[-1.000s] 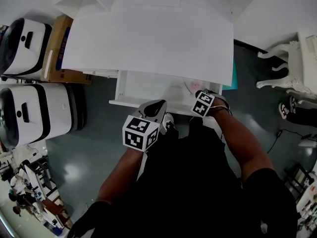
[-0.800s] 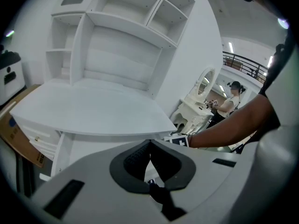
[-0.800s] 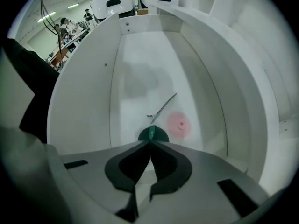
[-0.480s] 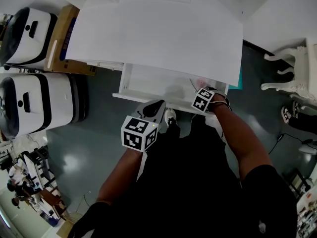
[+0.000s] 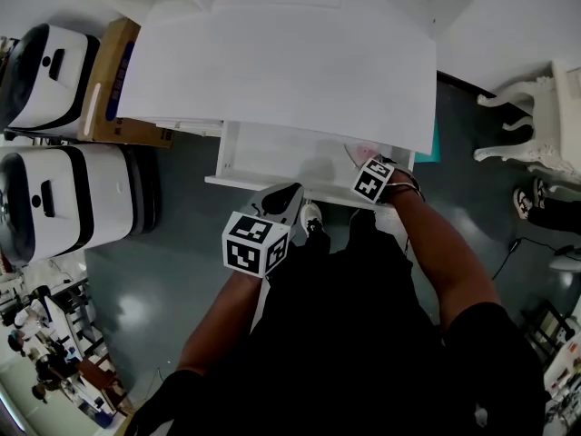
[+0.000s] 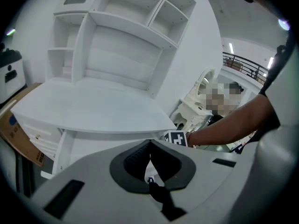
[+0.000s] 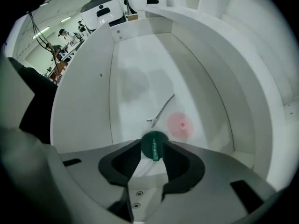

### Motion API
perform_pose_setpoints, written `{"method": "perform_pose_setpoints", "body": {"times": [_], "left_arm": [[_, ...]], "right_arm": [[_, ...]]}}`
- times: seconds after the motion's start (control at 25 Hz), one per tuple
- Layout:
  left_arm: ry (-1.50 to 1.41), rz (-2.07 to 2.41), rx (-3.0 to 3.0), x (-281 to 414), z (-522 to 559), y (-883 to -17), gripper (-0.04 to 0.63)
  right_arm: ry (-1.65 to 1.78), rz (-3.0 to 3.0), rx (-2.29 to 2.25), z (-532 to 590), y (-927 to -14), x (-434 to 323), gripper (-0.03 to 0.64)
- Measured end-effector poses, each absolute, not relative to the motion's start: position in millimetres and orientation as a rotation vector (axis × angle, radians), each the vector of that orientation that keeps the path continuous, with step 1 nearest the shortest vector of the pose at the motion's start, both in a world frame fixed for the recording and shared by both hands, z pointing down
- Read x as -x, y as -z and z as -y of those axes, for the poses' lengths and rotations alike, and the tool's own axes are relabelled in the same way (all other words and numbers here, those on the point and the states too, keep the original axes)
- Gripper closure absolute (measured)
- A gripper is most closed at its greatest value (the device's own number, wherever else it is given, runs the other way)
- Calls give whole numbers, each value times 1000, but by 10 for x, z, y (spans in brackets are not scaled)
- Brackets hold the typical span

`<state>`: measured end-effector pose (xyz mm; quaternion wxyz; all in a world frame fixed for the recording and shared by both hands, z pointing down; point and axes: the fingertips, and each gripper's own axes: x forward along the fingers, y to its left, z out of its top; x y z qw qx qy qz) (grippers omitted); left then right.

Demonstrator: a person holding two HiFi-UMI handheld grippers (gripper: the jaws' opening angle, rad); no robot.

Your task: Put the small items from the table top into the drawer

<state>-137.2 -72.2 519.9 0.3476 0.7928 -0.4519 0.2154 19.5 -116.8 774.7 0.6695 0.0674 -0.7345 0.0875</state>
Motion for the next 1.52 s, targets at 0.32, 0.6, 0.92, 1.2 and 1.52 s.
{"method": "perform_pose_setpoints", "body": {"times": [0.32,0.6,0.92,1.2,1.52], "left_arm": [[-563,1099,-2130,1280,744,-5176,584],[-578,1017,-2211,1198,727,-5126,584],[-588,917,-2317,1030,660,-5049,584],[-563,836,-2389,766,552,-4954,584],[-523,904,-2410,578,539,-4761,586]], "right_arm": [[-244,1738,-346,1334,-7250,-407,480],[-357,1838,-600,1326,-6712,-594,480],[-771,2149,-1007,1060,-5994,-511,482],[-837,2345,-1113,842,-5369,-468,580],[-692,2496,-1083,725,-4862,-531,589]]}}
